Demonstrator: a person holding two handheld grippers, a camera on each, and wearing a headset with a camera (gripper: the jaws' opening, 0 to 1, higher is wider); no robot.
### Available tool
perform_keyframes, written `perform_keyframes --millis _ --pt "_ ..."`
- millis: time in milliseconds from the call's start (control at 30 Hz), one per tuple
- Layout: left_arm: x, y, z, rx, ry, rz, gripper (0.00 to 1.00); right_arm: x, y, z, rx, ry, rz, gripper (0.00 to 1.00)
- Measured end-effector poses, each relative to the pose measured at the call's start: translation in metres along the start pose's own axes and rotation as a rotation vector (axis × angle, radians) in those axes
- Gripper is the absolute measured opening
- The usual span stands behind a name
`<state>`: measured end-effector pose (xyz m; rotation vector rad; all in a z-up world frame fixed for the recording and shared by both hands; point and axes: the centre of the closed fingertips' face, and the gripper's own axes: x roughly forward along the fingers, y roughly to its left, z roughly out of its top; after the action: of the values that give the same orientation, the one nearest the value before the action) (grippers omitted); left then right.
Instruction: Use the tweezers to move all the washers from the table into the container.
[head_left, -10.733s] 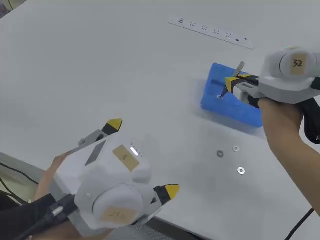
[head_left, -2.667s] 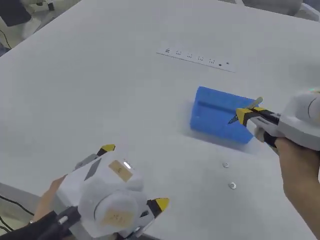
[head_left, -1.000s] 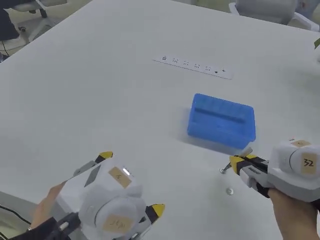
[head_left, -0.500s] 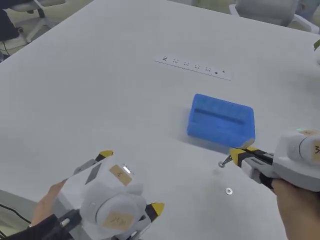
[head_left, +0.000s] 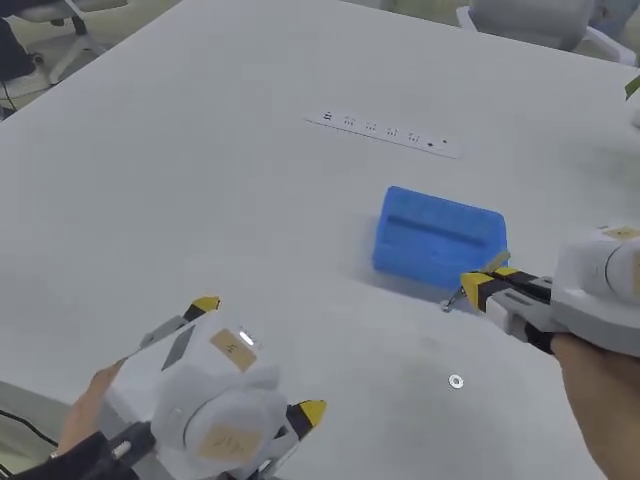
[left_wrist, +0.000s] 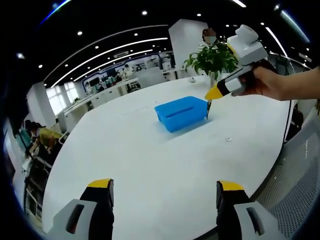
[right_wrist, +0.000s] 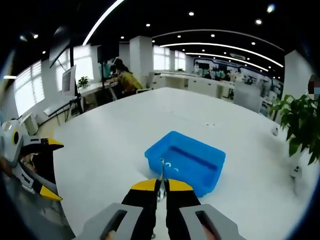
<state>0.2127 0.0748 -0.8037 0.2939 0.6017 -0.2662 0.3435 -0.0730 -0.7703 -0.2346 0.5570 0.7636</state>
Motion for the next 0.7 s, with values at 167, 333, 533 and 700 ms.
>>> perform_keyframes --millis 167,333,533,700 --pt "0.000 -0.001 0.000 0.002 -0.002 -0.004 0.87 0.001 -0.003 0.009 -0.011 -0.018 0.000 0.01" --pt "0.000 -0.002 0.000 0.003 0.000 -0.006 0.88 0.005 -0.018 0.021 0.000 -0.044 -0.021 0.01" --pt "0.000 -0.003 -0.001 0.007 0.006 -0.012 0.87 0.012 -0.042 0.035 0.063 -0.092 -0.061 0.02" --pt "0.001 -0.002 -0.002 0.007 0.011 -0.009 0.87 0.025 -0.052 0.034 0.102 -0.086 -0.079 0.02"
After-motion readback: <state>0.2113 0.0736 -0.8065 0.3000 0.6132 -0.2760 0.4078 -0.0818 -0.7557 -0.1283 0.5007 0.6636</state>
